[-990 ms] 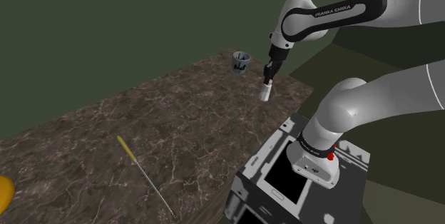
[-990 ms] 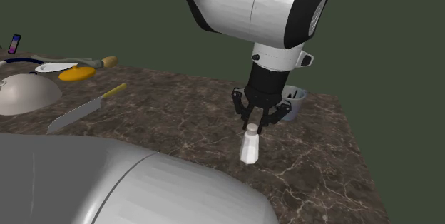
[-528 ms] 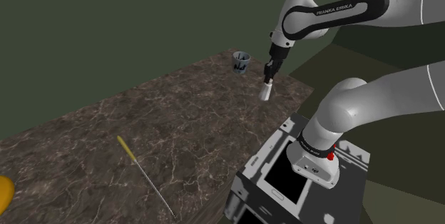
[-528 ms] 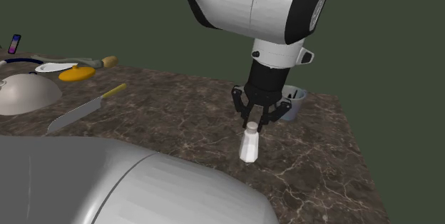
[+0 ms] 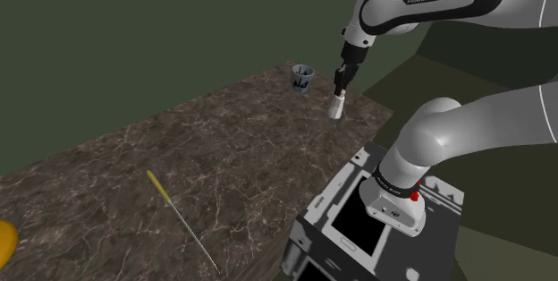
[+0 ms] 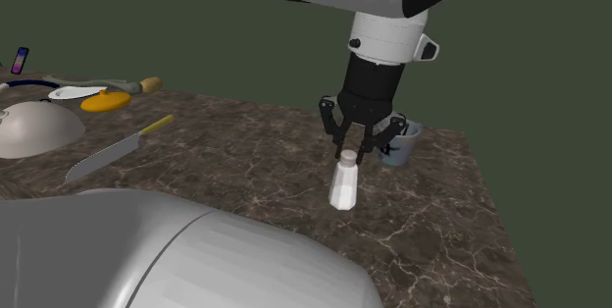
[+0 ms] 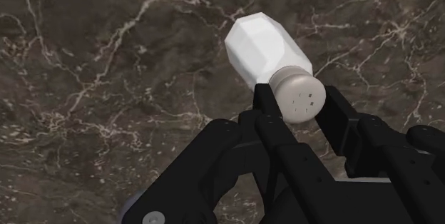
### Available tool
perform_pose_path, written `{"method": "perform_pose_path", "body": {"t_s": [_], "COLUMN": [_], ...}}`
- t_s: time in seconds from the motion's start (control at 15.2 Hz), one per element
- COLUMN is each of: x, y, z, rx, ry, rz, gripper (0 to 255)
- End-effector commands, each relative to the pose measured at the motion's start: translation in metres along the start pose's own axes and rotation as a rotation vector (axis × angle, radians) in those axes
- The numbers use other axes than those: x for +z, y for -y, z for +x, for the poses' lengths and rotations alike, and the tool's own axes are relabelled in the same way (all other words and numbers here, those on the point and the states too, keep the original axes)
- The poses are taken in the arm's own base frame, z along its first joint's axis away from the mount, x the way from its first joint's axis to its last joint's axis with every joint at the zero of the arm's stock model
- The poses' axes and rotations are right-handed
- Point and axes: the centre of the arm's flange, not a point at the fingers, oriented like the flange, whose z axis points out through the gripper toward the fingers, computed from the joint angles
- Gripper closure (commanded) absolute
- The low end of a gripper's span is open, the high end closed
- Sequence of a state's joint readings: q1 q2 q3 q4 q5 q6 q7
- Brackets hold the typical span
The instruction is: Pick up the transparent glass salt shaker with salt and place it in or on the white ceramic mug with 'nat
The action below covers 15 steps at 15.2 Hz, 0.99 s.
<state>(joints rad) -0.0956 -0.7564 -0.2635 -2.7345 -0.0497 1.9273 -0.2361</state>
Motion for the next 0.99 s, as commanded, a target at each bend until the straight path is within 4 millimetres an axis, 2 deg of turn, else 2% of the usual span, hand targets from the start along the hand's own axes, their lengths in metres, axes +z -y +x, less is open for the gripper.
{"method": "perform_pose_path", "body": {"t_s": [0.0, 0.92], "x": [-0.011, -0.084], "y": [0.001, 0.012], "z": [0.000, -0.003], "rx": [0.000, 0.000], "ry": [0.000, 0.000], "rz": [0.000, 0.000], "gripper": [255, 255]}}
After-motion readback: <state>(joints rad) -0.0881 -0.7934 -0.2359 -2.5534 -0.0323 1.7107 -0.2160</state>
